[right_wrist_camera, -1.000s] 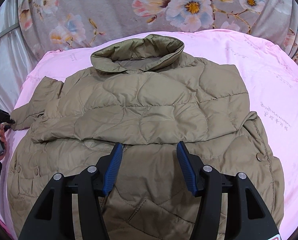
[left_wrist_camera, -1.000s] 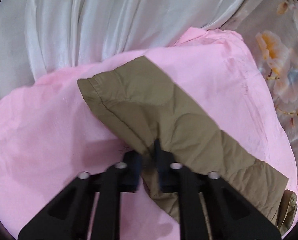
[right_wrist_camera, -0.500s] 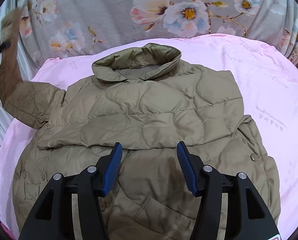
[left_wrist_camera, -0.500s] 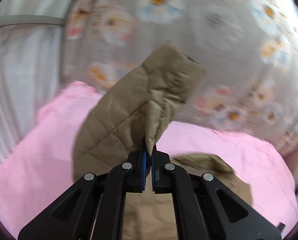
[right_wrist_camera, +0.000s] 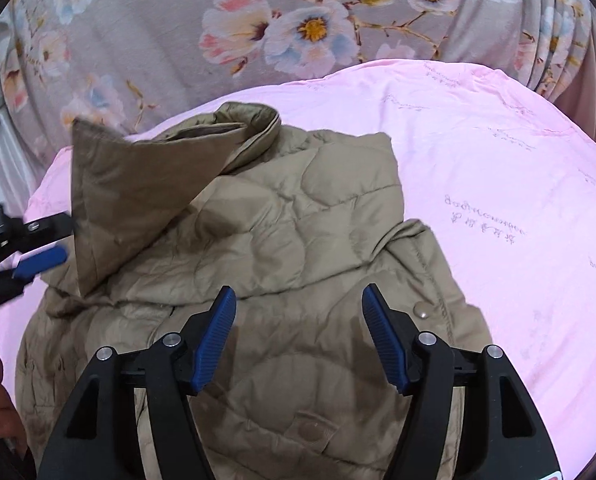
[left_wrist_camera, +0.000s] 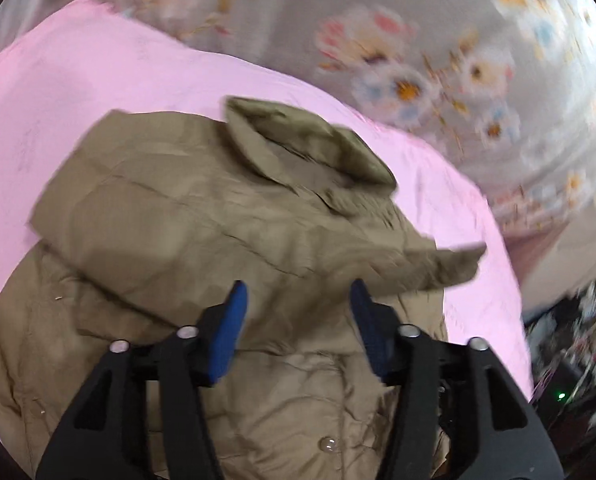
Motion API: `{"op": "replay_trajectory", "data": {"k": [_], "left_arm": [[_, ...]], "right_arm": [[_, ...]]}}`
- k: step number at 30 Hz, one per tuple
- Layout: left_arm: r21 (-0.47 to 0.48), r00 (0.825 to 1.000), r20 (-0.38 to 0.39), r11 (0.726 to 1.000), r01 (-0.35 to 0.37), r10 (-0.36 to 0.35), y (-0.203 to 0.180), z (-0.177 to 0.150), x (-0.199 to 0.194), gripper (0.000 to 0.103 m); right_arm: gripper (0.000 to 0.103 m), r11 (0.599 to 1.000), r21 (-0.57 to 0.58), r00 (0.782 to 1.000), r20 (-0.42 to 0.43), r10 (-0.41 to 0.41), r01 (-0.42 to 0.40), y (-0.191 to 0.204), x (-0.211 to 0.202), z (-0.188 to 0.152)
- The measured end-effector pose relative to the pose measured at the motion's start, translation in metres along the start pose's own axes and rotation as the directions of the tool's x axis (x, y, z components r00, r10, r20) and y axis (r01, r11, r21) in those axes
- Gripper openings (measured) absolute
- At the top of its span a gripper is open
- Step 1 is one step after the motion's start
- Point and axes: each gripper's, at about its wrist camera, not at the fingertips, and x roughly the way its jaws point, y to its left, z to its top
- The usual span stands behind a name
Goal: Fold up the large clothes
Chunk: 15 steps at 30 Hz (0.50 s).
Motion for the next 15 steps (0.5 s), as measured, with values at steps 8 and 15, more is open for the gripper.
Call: {"op": "replay_trajectory", "data": {"k": [8,15], "left_arm": [[-0.268,0.993,0.047,0.959,-0.091,0.107,0.106,0.034,-0.02,0.07],[-0.455,0.998,-0.008,0.888,-0.065,0.069,0.169,0.036,0.013,0.067]], "right_arm": [[0.075,0.984,0.119,0.991,0.025,0.133,-0.135,-0.012,0.006,0.026],[0.075,0.959,0.202,0.972,-0.08,0.22,-0.2,-0.007,0.042,0.025]]}}
